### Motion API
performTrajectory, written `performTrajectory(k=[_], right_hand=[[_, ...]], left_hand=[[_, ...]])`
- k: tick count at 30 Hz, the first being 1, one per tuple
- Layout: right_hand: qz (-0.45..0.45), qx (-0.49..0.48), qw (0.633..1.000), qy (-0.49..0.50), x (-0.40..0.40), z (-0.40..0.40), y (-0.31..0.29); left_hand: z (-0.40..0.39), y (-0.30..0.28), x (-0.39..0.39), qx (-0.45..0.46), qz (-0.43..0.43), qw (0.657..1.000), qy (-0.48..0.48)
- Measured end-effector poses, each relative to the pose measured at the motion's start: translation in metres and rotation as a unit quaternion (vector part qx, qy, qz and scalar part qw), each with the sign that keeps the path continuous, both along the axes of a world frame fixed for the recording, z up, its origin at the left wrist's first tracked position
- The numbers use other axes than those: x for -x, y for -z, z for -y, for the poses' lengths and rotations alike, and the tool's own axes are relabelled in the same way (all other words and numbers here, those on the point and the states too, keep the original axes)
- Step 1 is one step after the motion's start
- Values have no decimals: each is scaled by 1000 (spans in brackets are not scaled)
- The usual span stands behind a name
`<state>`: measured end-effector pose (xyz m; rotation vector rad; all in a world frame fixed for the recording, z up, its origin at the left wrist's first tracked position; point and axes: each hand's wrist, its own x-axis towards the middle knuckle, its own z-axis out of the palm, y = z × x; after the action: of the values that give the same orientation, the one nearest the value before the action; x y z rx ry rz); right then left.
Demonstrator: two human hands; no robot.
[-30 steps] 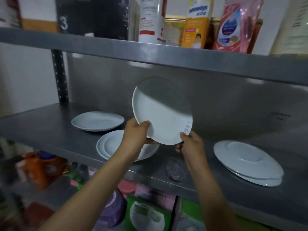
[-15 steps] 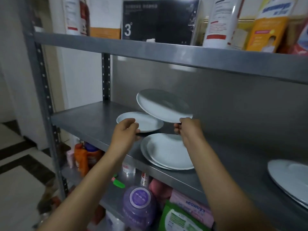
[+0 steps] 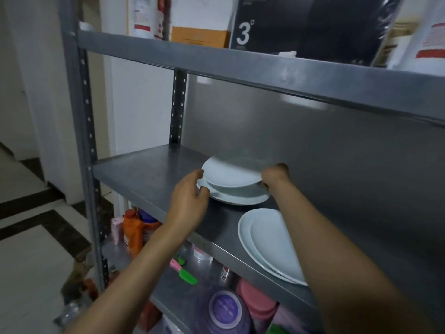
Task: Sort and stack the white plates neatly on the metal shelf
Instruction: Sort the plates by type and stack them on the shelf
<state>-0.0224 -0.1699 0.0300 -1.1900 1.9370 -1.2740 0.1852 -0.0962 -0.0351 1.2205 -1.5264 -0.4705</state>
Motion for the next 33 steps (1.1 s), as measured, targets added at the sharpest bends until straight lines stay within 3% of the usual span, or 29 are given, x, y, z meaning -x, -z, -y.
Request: performTrajectory(k=[8,16,22,25,33], right_hand=[[-115,-89,989,-6,6,28,17],[-291,-134,946,-36,13,34,19],[-348,-157,923,-56,18,34,21],[-373,-155,913,-66,22,28,17],[-444,-68,893,-29,57,-26,-10]], left_hand=[[38,4,1,14,89,996,-6],[57,6,7,28,153,988,12],[55,-4,18,63,230,970,51],[54,-6,29,86,285,951,82],[22,-28,83,121,328,930,109]])
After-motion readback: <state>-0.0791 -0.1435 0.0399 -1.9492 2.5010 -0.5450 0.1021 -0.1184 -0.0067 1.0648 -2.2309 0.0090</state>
